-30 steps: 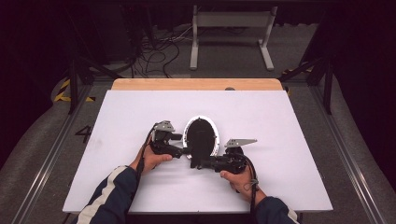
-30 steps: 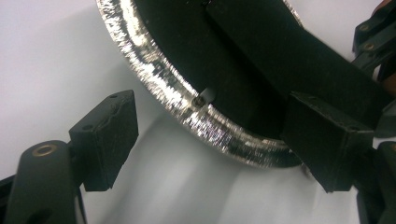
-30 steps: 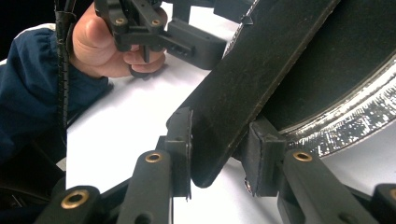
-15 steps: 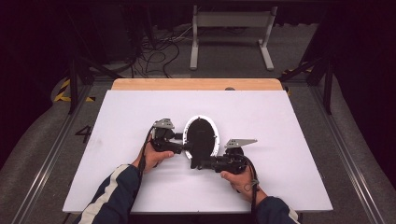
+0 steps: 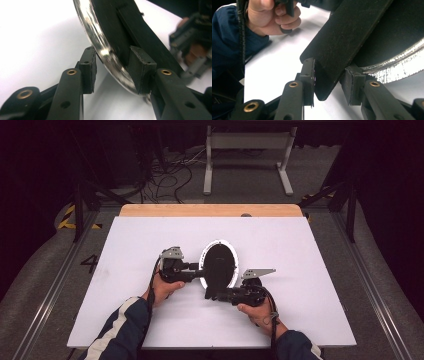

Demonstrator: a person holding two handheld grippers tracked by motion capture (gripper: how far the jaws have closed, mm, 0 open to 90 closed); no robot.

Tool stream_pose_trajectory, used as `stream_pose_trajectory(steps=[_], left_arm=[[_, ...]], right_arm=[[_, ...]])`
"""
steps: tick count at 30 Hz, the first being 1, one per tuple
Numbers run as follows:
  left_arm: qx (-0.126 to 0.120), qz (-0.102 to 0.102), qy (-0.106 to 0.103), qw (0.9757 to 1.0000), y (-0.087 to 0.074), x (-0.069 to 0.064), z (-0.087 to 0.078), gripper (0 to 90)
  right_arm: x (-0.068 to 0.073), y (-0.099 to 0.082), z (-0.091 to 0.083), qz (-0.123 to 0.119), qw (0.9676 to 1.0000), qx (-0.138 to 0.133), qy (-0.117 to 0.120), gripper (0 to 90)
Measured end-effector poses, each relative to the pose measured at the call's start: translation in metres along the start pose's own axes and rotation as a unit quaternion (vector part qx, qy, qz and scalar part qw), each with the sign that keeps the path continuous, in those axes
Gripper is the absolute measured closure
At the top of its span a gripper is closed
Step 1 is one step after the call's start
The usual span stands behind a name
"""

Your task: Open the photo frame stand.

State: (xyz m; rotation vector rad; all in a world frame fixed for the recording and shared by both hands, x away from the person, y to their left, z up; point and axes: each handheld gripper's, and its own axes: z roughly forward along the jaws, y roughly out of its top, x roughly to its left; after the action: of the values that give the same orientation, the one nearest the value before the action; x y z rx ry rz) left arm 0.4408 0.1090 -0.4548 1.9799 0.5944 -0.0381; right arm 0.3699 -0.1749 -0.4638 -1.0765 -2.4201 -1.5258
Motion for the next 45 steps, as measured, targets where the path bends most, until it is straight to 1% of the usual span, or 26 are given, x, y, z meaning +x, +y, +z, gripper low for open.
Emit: stream_pose_trajectory(steps=[3,5,8,10,11,12,13,14,15,17,18,19,21,23,24,26,27,28,29,31,34,36,38,40,43,45], left_arm=[[0.006,-0.003,0.001,1.0,-0.001,-0.002,0.004,58.4],[0.006,-0.006,-0.004,1.0,-0.002,-0.002,0.005,58.3],[0.007,-0.001,0.0,1.0,-0.002,-0.003,0.005,58.3],[0.005,0.003,0.004,1.0,-0.001,-0.004,0.004,58.9],[-0.001,0.004,0.004,1.0,-0.001,-0.006,0.003,60.5],[-0.01,0.009,0.005,0.9999,0.0,-0.007,0.001,61.7],[-0.01,0.009,0.005,0.9999,0.0,-0.007,0.001,62.9],[-0.02,0.016,0.003,0.9997,0.001,-0.008,-0.001,62.9],[-0.026,0.019,0.004,0.9995,0.001,-0.009,-0.003,65.0],[-0.032,0.031,0.007,0.999,0.002,-0.011,-0.005,67.6],[-0.033,0.035,0.011,0.9988,0.002,-0.012,-0.006,68.2],[-0.035,0.039,0.01,0.9986,0.002,-0.013,-0.007,68.5],[-0.041,0.041,0.004,0.9983,0.001,-0.015,-0.008,69.4],[-0.048,0.057,-0.01,0.9972,0.001,-0.018,-0.01,71.0],[-0.048,0.066,-0.007,0.9967,0.001,-0.021,-0.01,72.0],[-0.043,0.077,-0.006,0.9961,0.002,-0.024,-0.011,72.6],[-0.041,0.082,-0.006,0.9958,0.002,-0.024,-0.012,72.7],[-0.036,0.088,-0.001,0.9955,0.002,-0.025,-0.013,72.7],[-0.036,0.089,-0.003,0.9954,0.001,-0.026,-0.014,72.7],[-0.029,0.102,0.004,0.9944,0.0,-0.029,-0.016,72.7],[-0.022,0.111,0.01,0.9935,-0.001,-0.032,-0.018,73.1],[-0.019,0.11,0.011,0.9937,-0.003,-0.033,-0.018,73.2],[-0.007,0.119,0.014,0.9927,-0.005,-0.034,-0.019,73.2],[0.008,0.129,0.022,0.9913,-0.007,-0.035,-0.017,72.7],[0.009,0.13,0.023,0.9913,-0.008,-0.034,-0.016,71.9],[0.006,0.123,0.019,0.9922,-0.008,-0.033,-0.015,71.4]], right_arm=[[-0.001,0.0,0.0,-0.001,1.0,0.0,-0.002,64.9],[-0.001,0.0,0.0,-0.004,1.0,0.002,-0.005,64.5],[0.0,0.001,0.0,-0.007,0.9999,0.004,-0.008,64.7],[0.001,0.001,0.001,-0.013,0.9999,0.005,-0.009,65.1],[0.002,0.001,0.0,-0.018,0.9998,0.004,-0.011,65.1],[0.003,0.001,0.0,-0.02,0.9997,0.004,-0.011,65.1],[0.003,0.001,0.0,-0.02,0.9997,0.004,-0.011,65.1],[0.003,0.001,0.0,-0.021,0.9997,0.002,-0.011,65.0],[0.004,0.002,0.0,-0.025,0.9996,0.003,-0.014,65.0],[0.007,0.004,0.001,-0.043,0.9987,0.01,-0.024,65.4],[0.008,0.005,0.002,-0.05,0.9983,0.012,-0.028,65.4],[0.009,0.005,0.002,-0.054,0.9981,0.011,-0.028,65.4],[0.009,0.005,0.004,-0.056,0.9978,0.013,-0.032,64.9],[0.007,0.005,0.002,-0.05,0.9983,0.004,-0.029,63.3],[0.005,0.005,0.001,-0.044,0.9986,-0.005,-0.03,63.6],[0.002,0.006,-0.001,-0.032,0.9991,-0.018,-0.02,66.6],[0.001,0.006,-0.001,-0.031,0.9992,-0.022,-0.016,67.4],[0.002,0.006,-0.001,-0.032,0.9991,-0.024,-0.016,68.1],[0.003,0.007,-0.002,-0.035,0.9988,-0.031,-0.017,68.3],[0.005,0.01,-0.004,-0.031,0.9984,-0.046,-0.012,70.4],[0.008,0.012,-0.004,-0.043,0.9981,-0.043,-0.013,74.2],[0.01,0.012,-0.004,-0.051,0.9978,-0.04,-0.016,75.3],[0.013,0.013,-0.003,-0.061,0.9973,-0.034,-0.023,75.7],[0.014,0.013,-0.003,-0.067,0.9969,-0.032,-0.026,77.2],[0.016,0.013,-0.003,-0.075,0.9963,-0.031,-0.03,77.5],[0.016,0.014,-0.003,-0.077,0.9961,-0.031,-0.031,77.8]])
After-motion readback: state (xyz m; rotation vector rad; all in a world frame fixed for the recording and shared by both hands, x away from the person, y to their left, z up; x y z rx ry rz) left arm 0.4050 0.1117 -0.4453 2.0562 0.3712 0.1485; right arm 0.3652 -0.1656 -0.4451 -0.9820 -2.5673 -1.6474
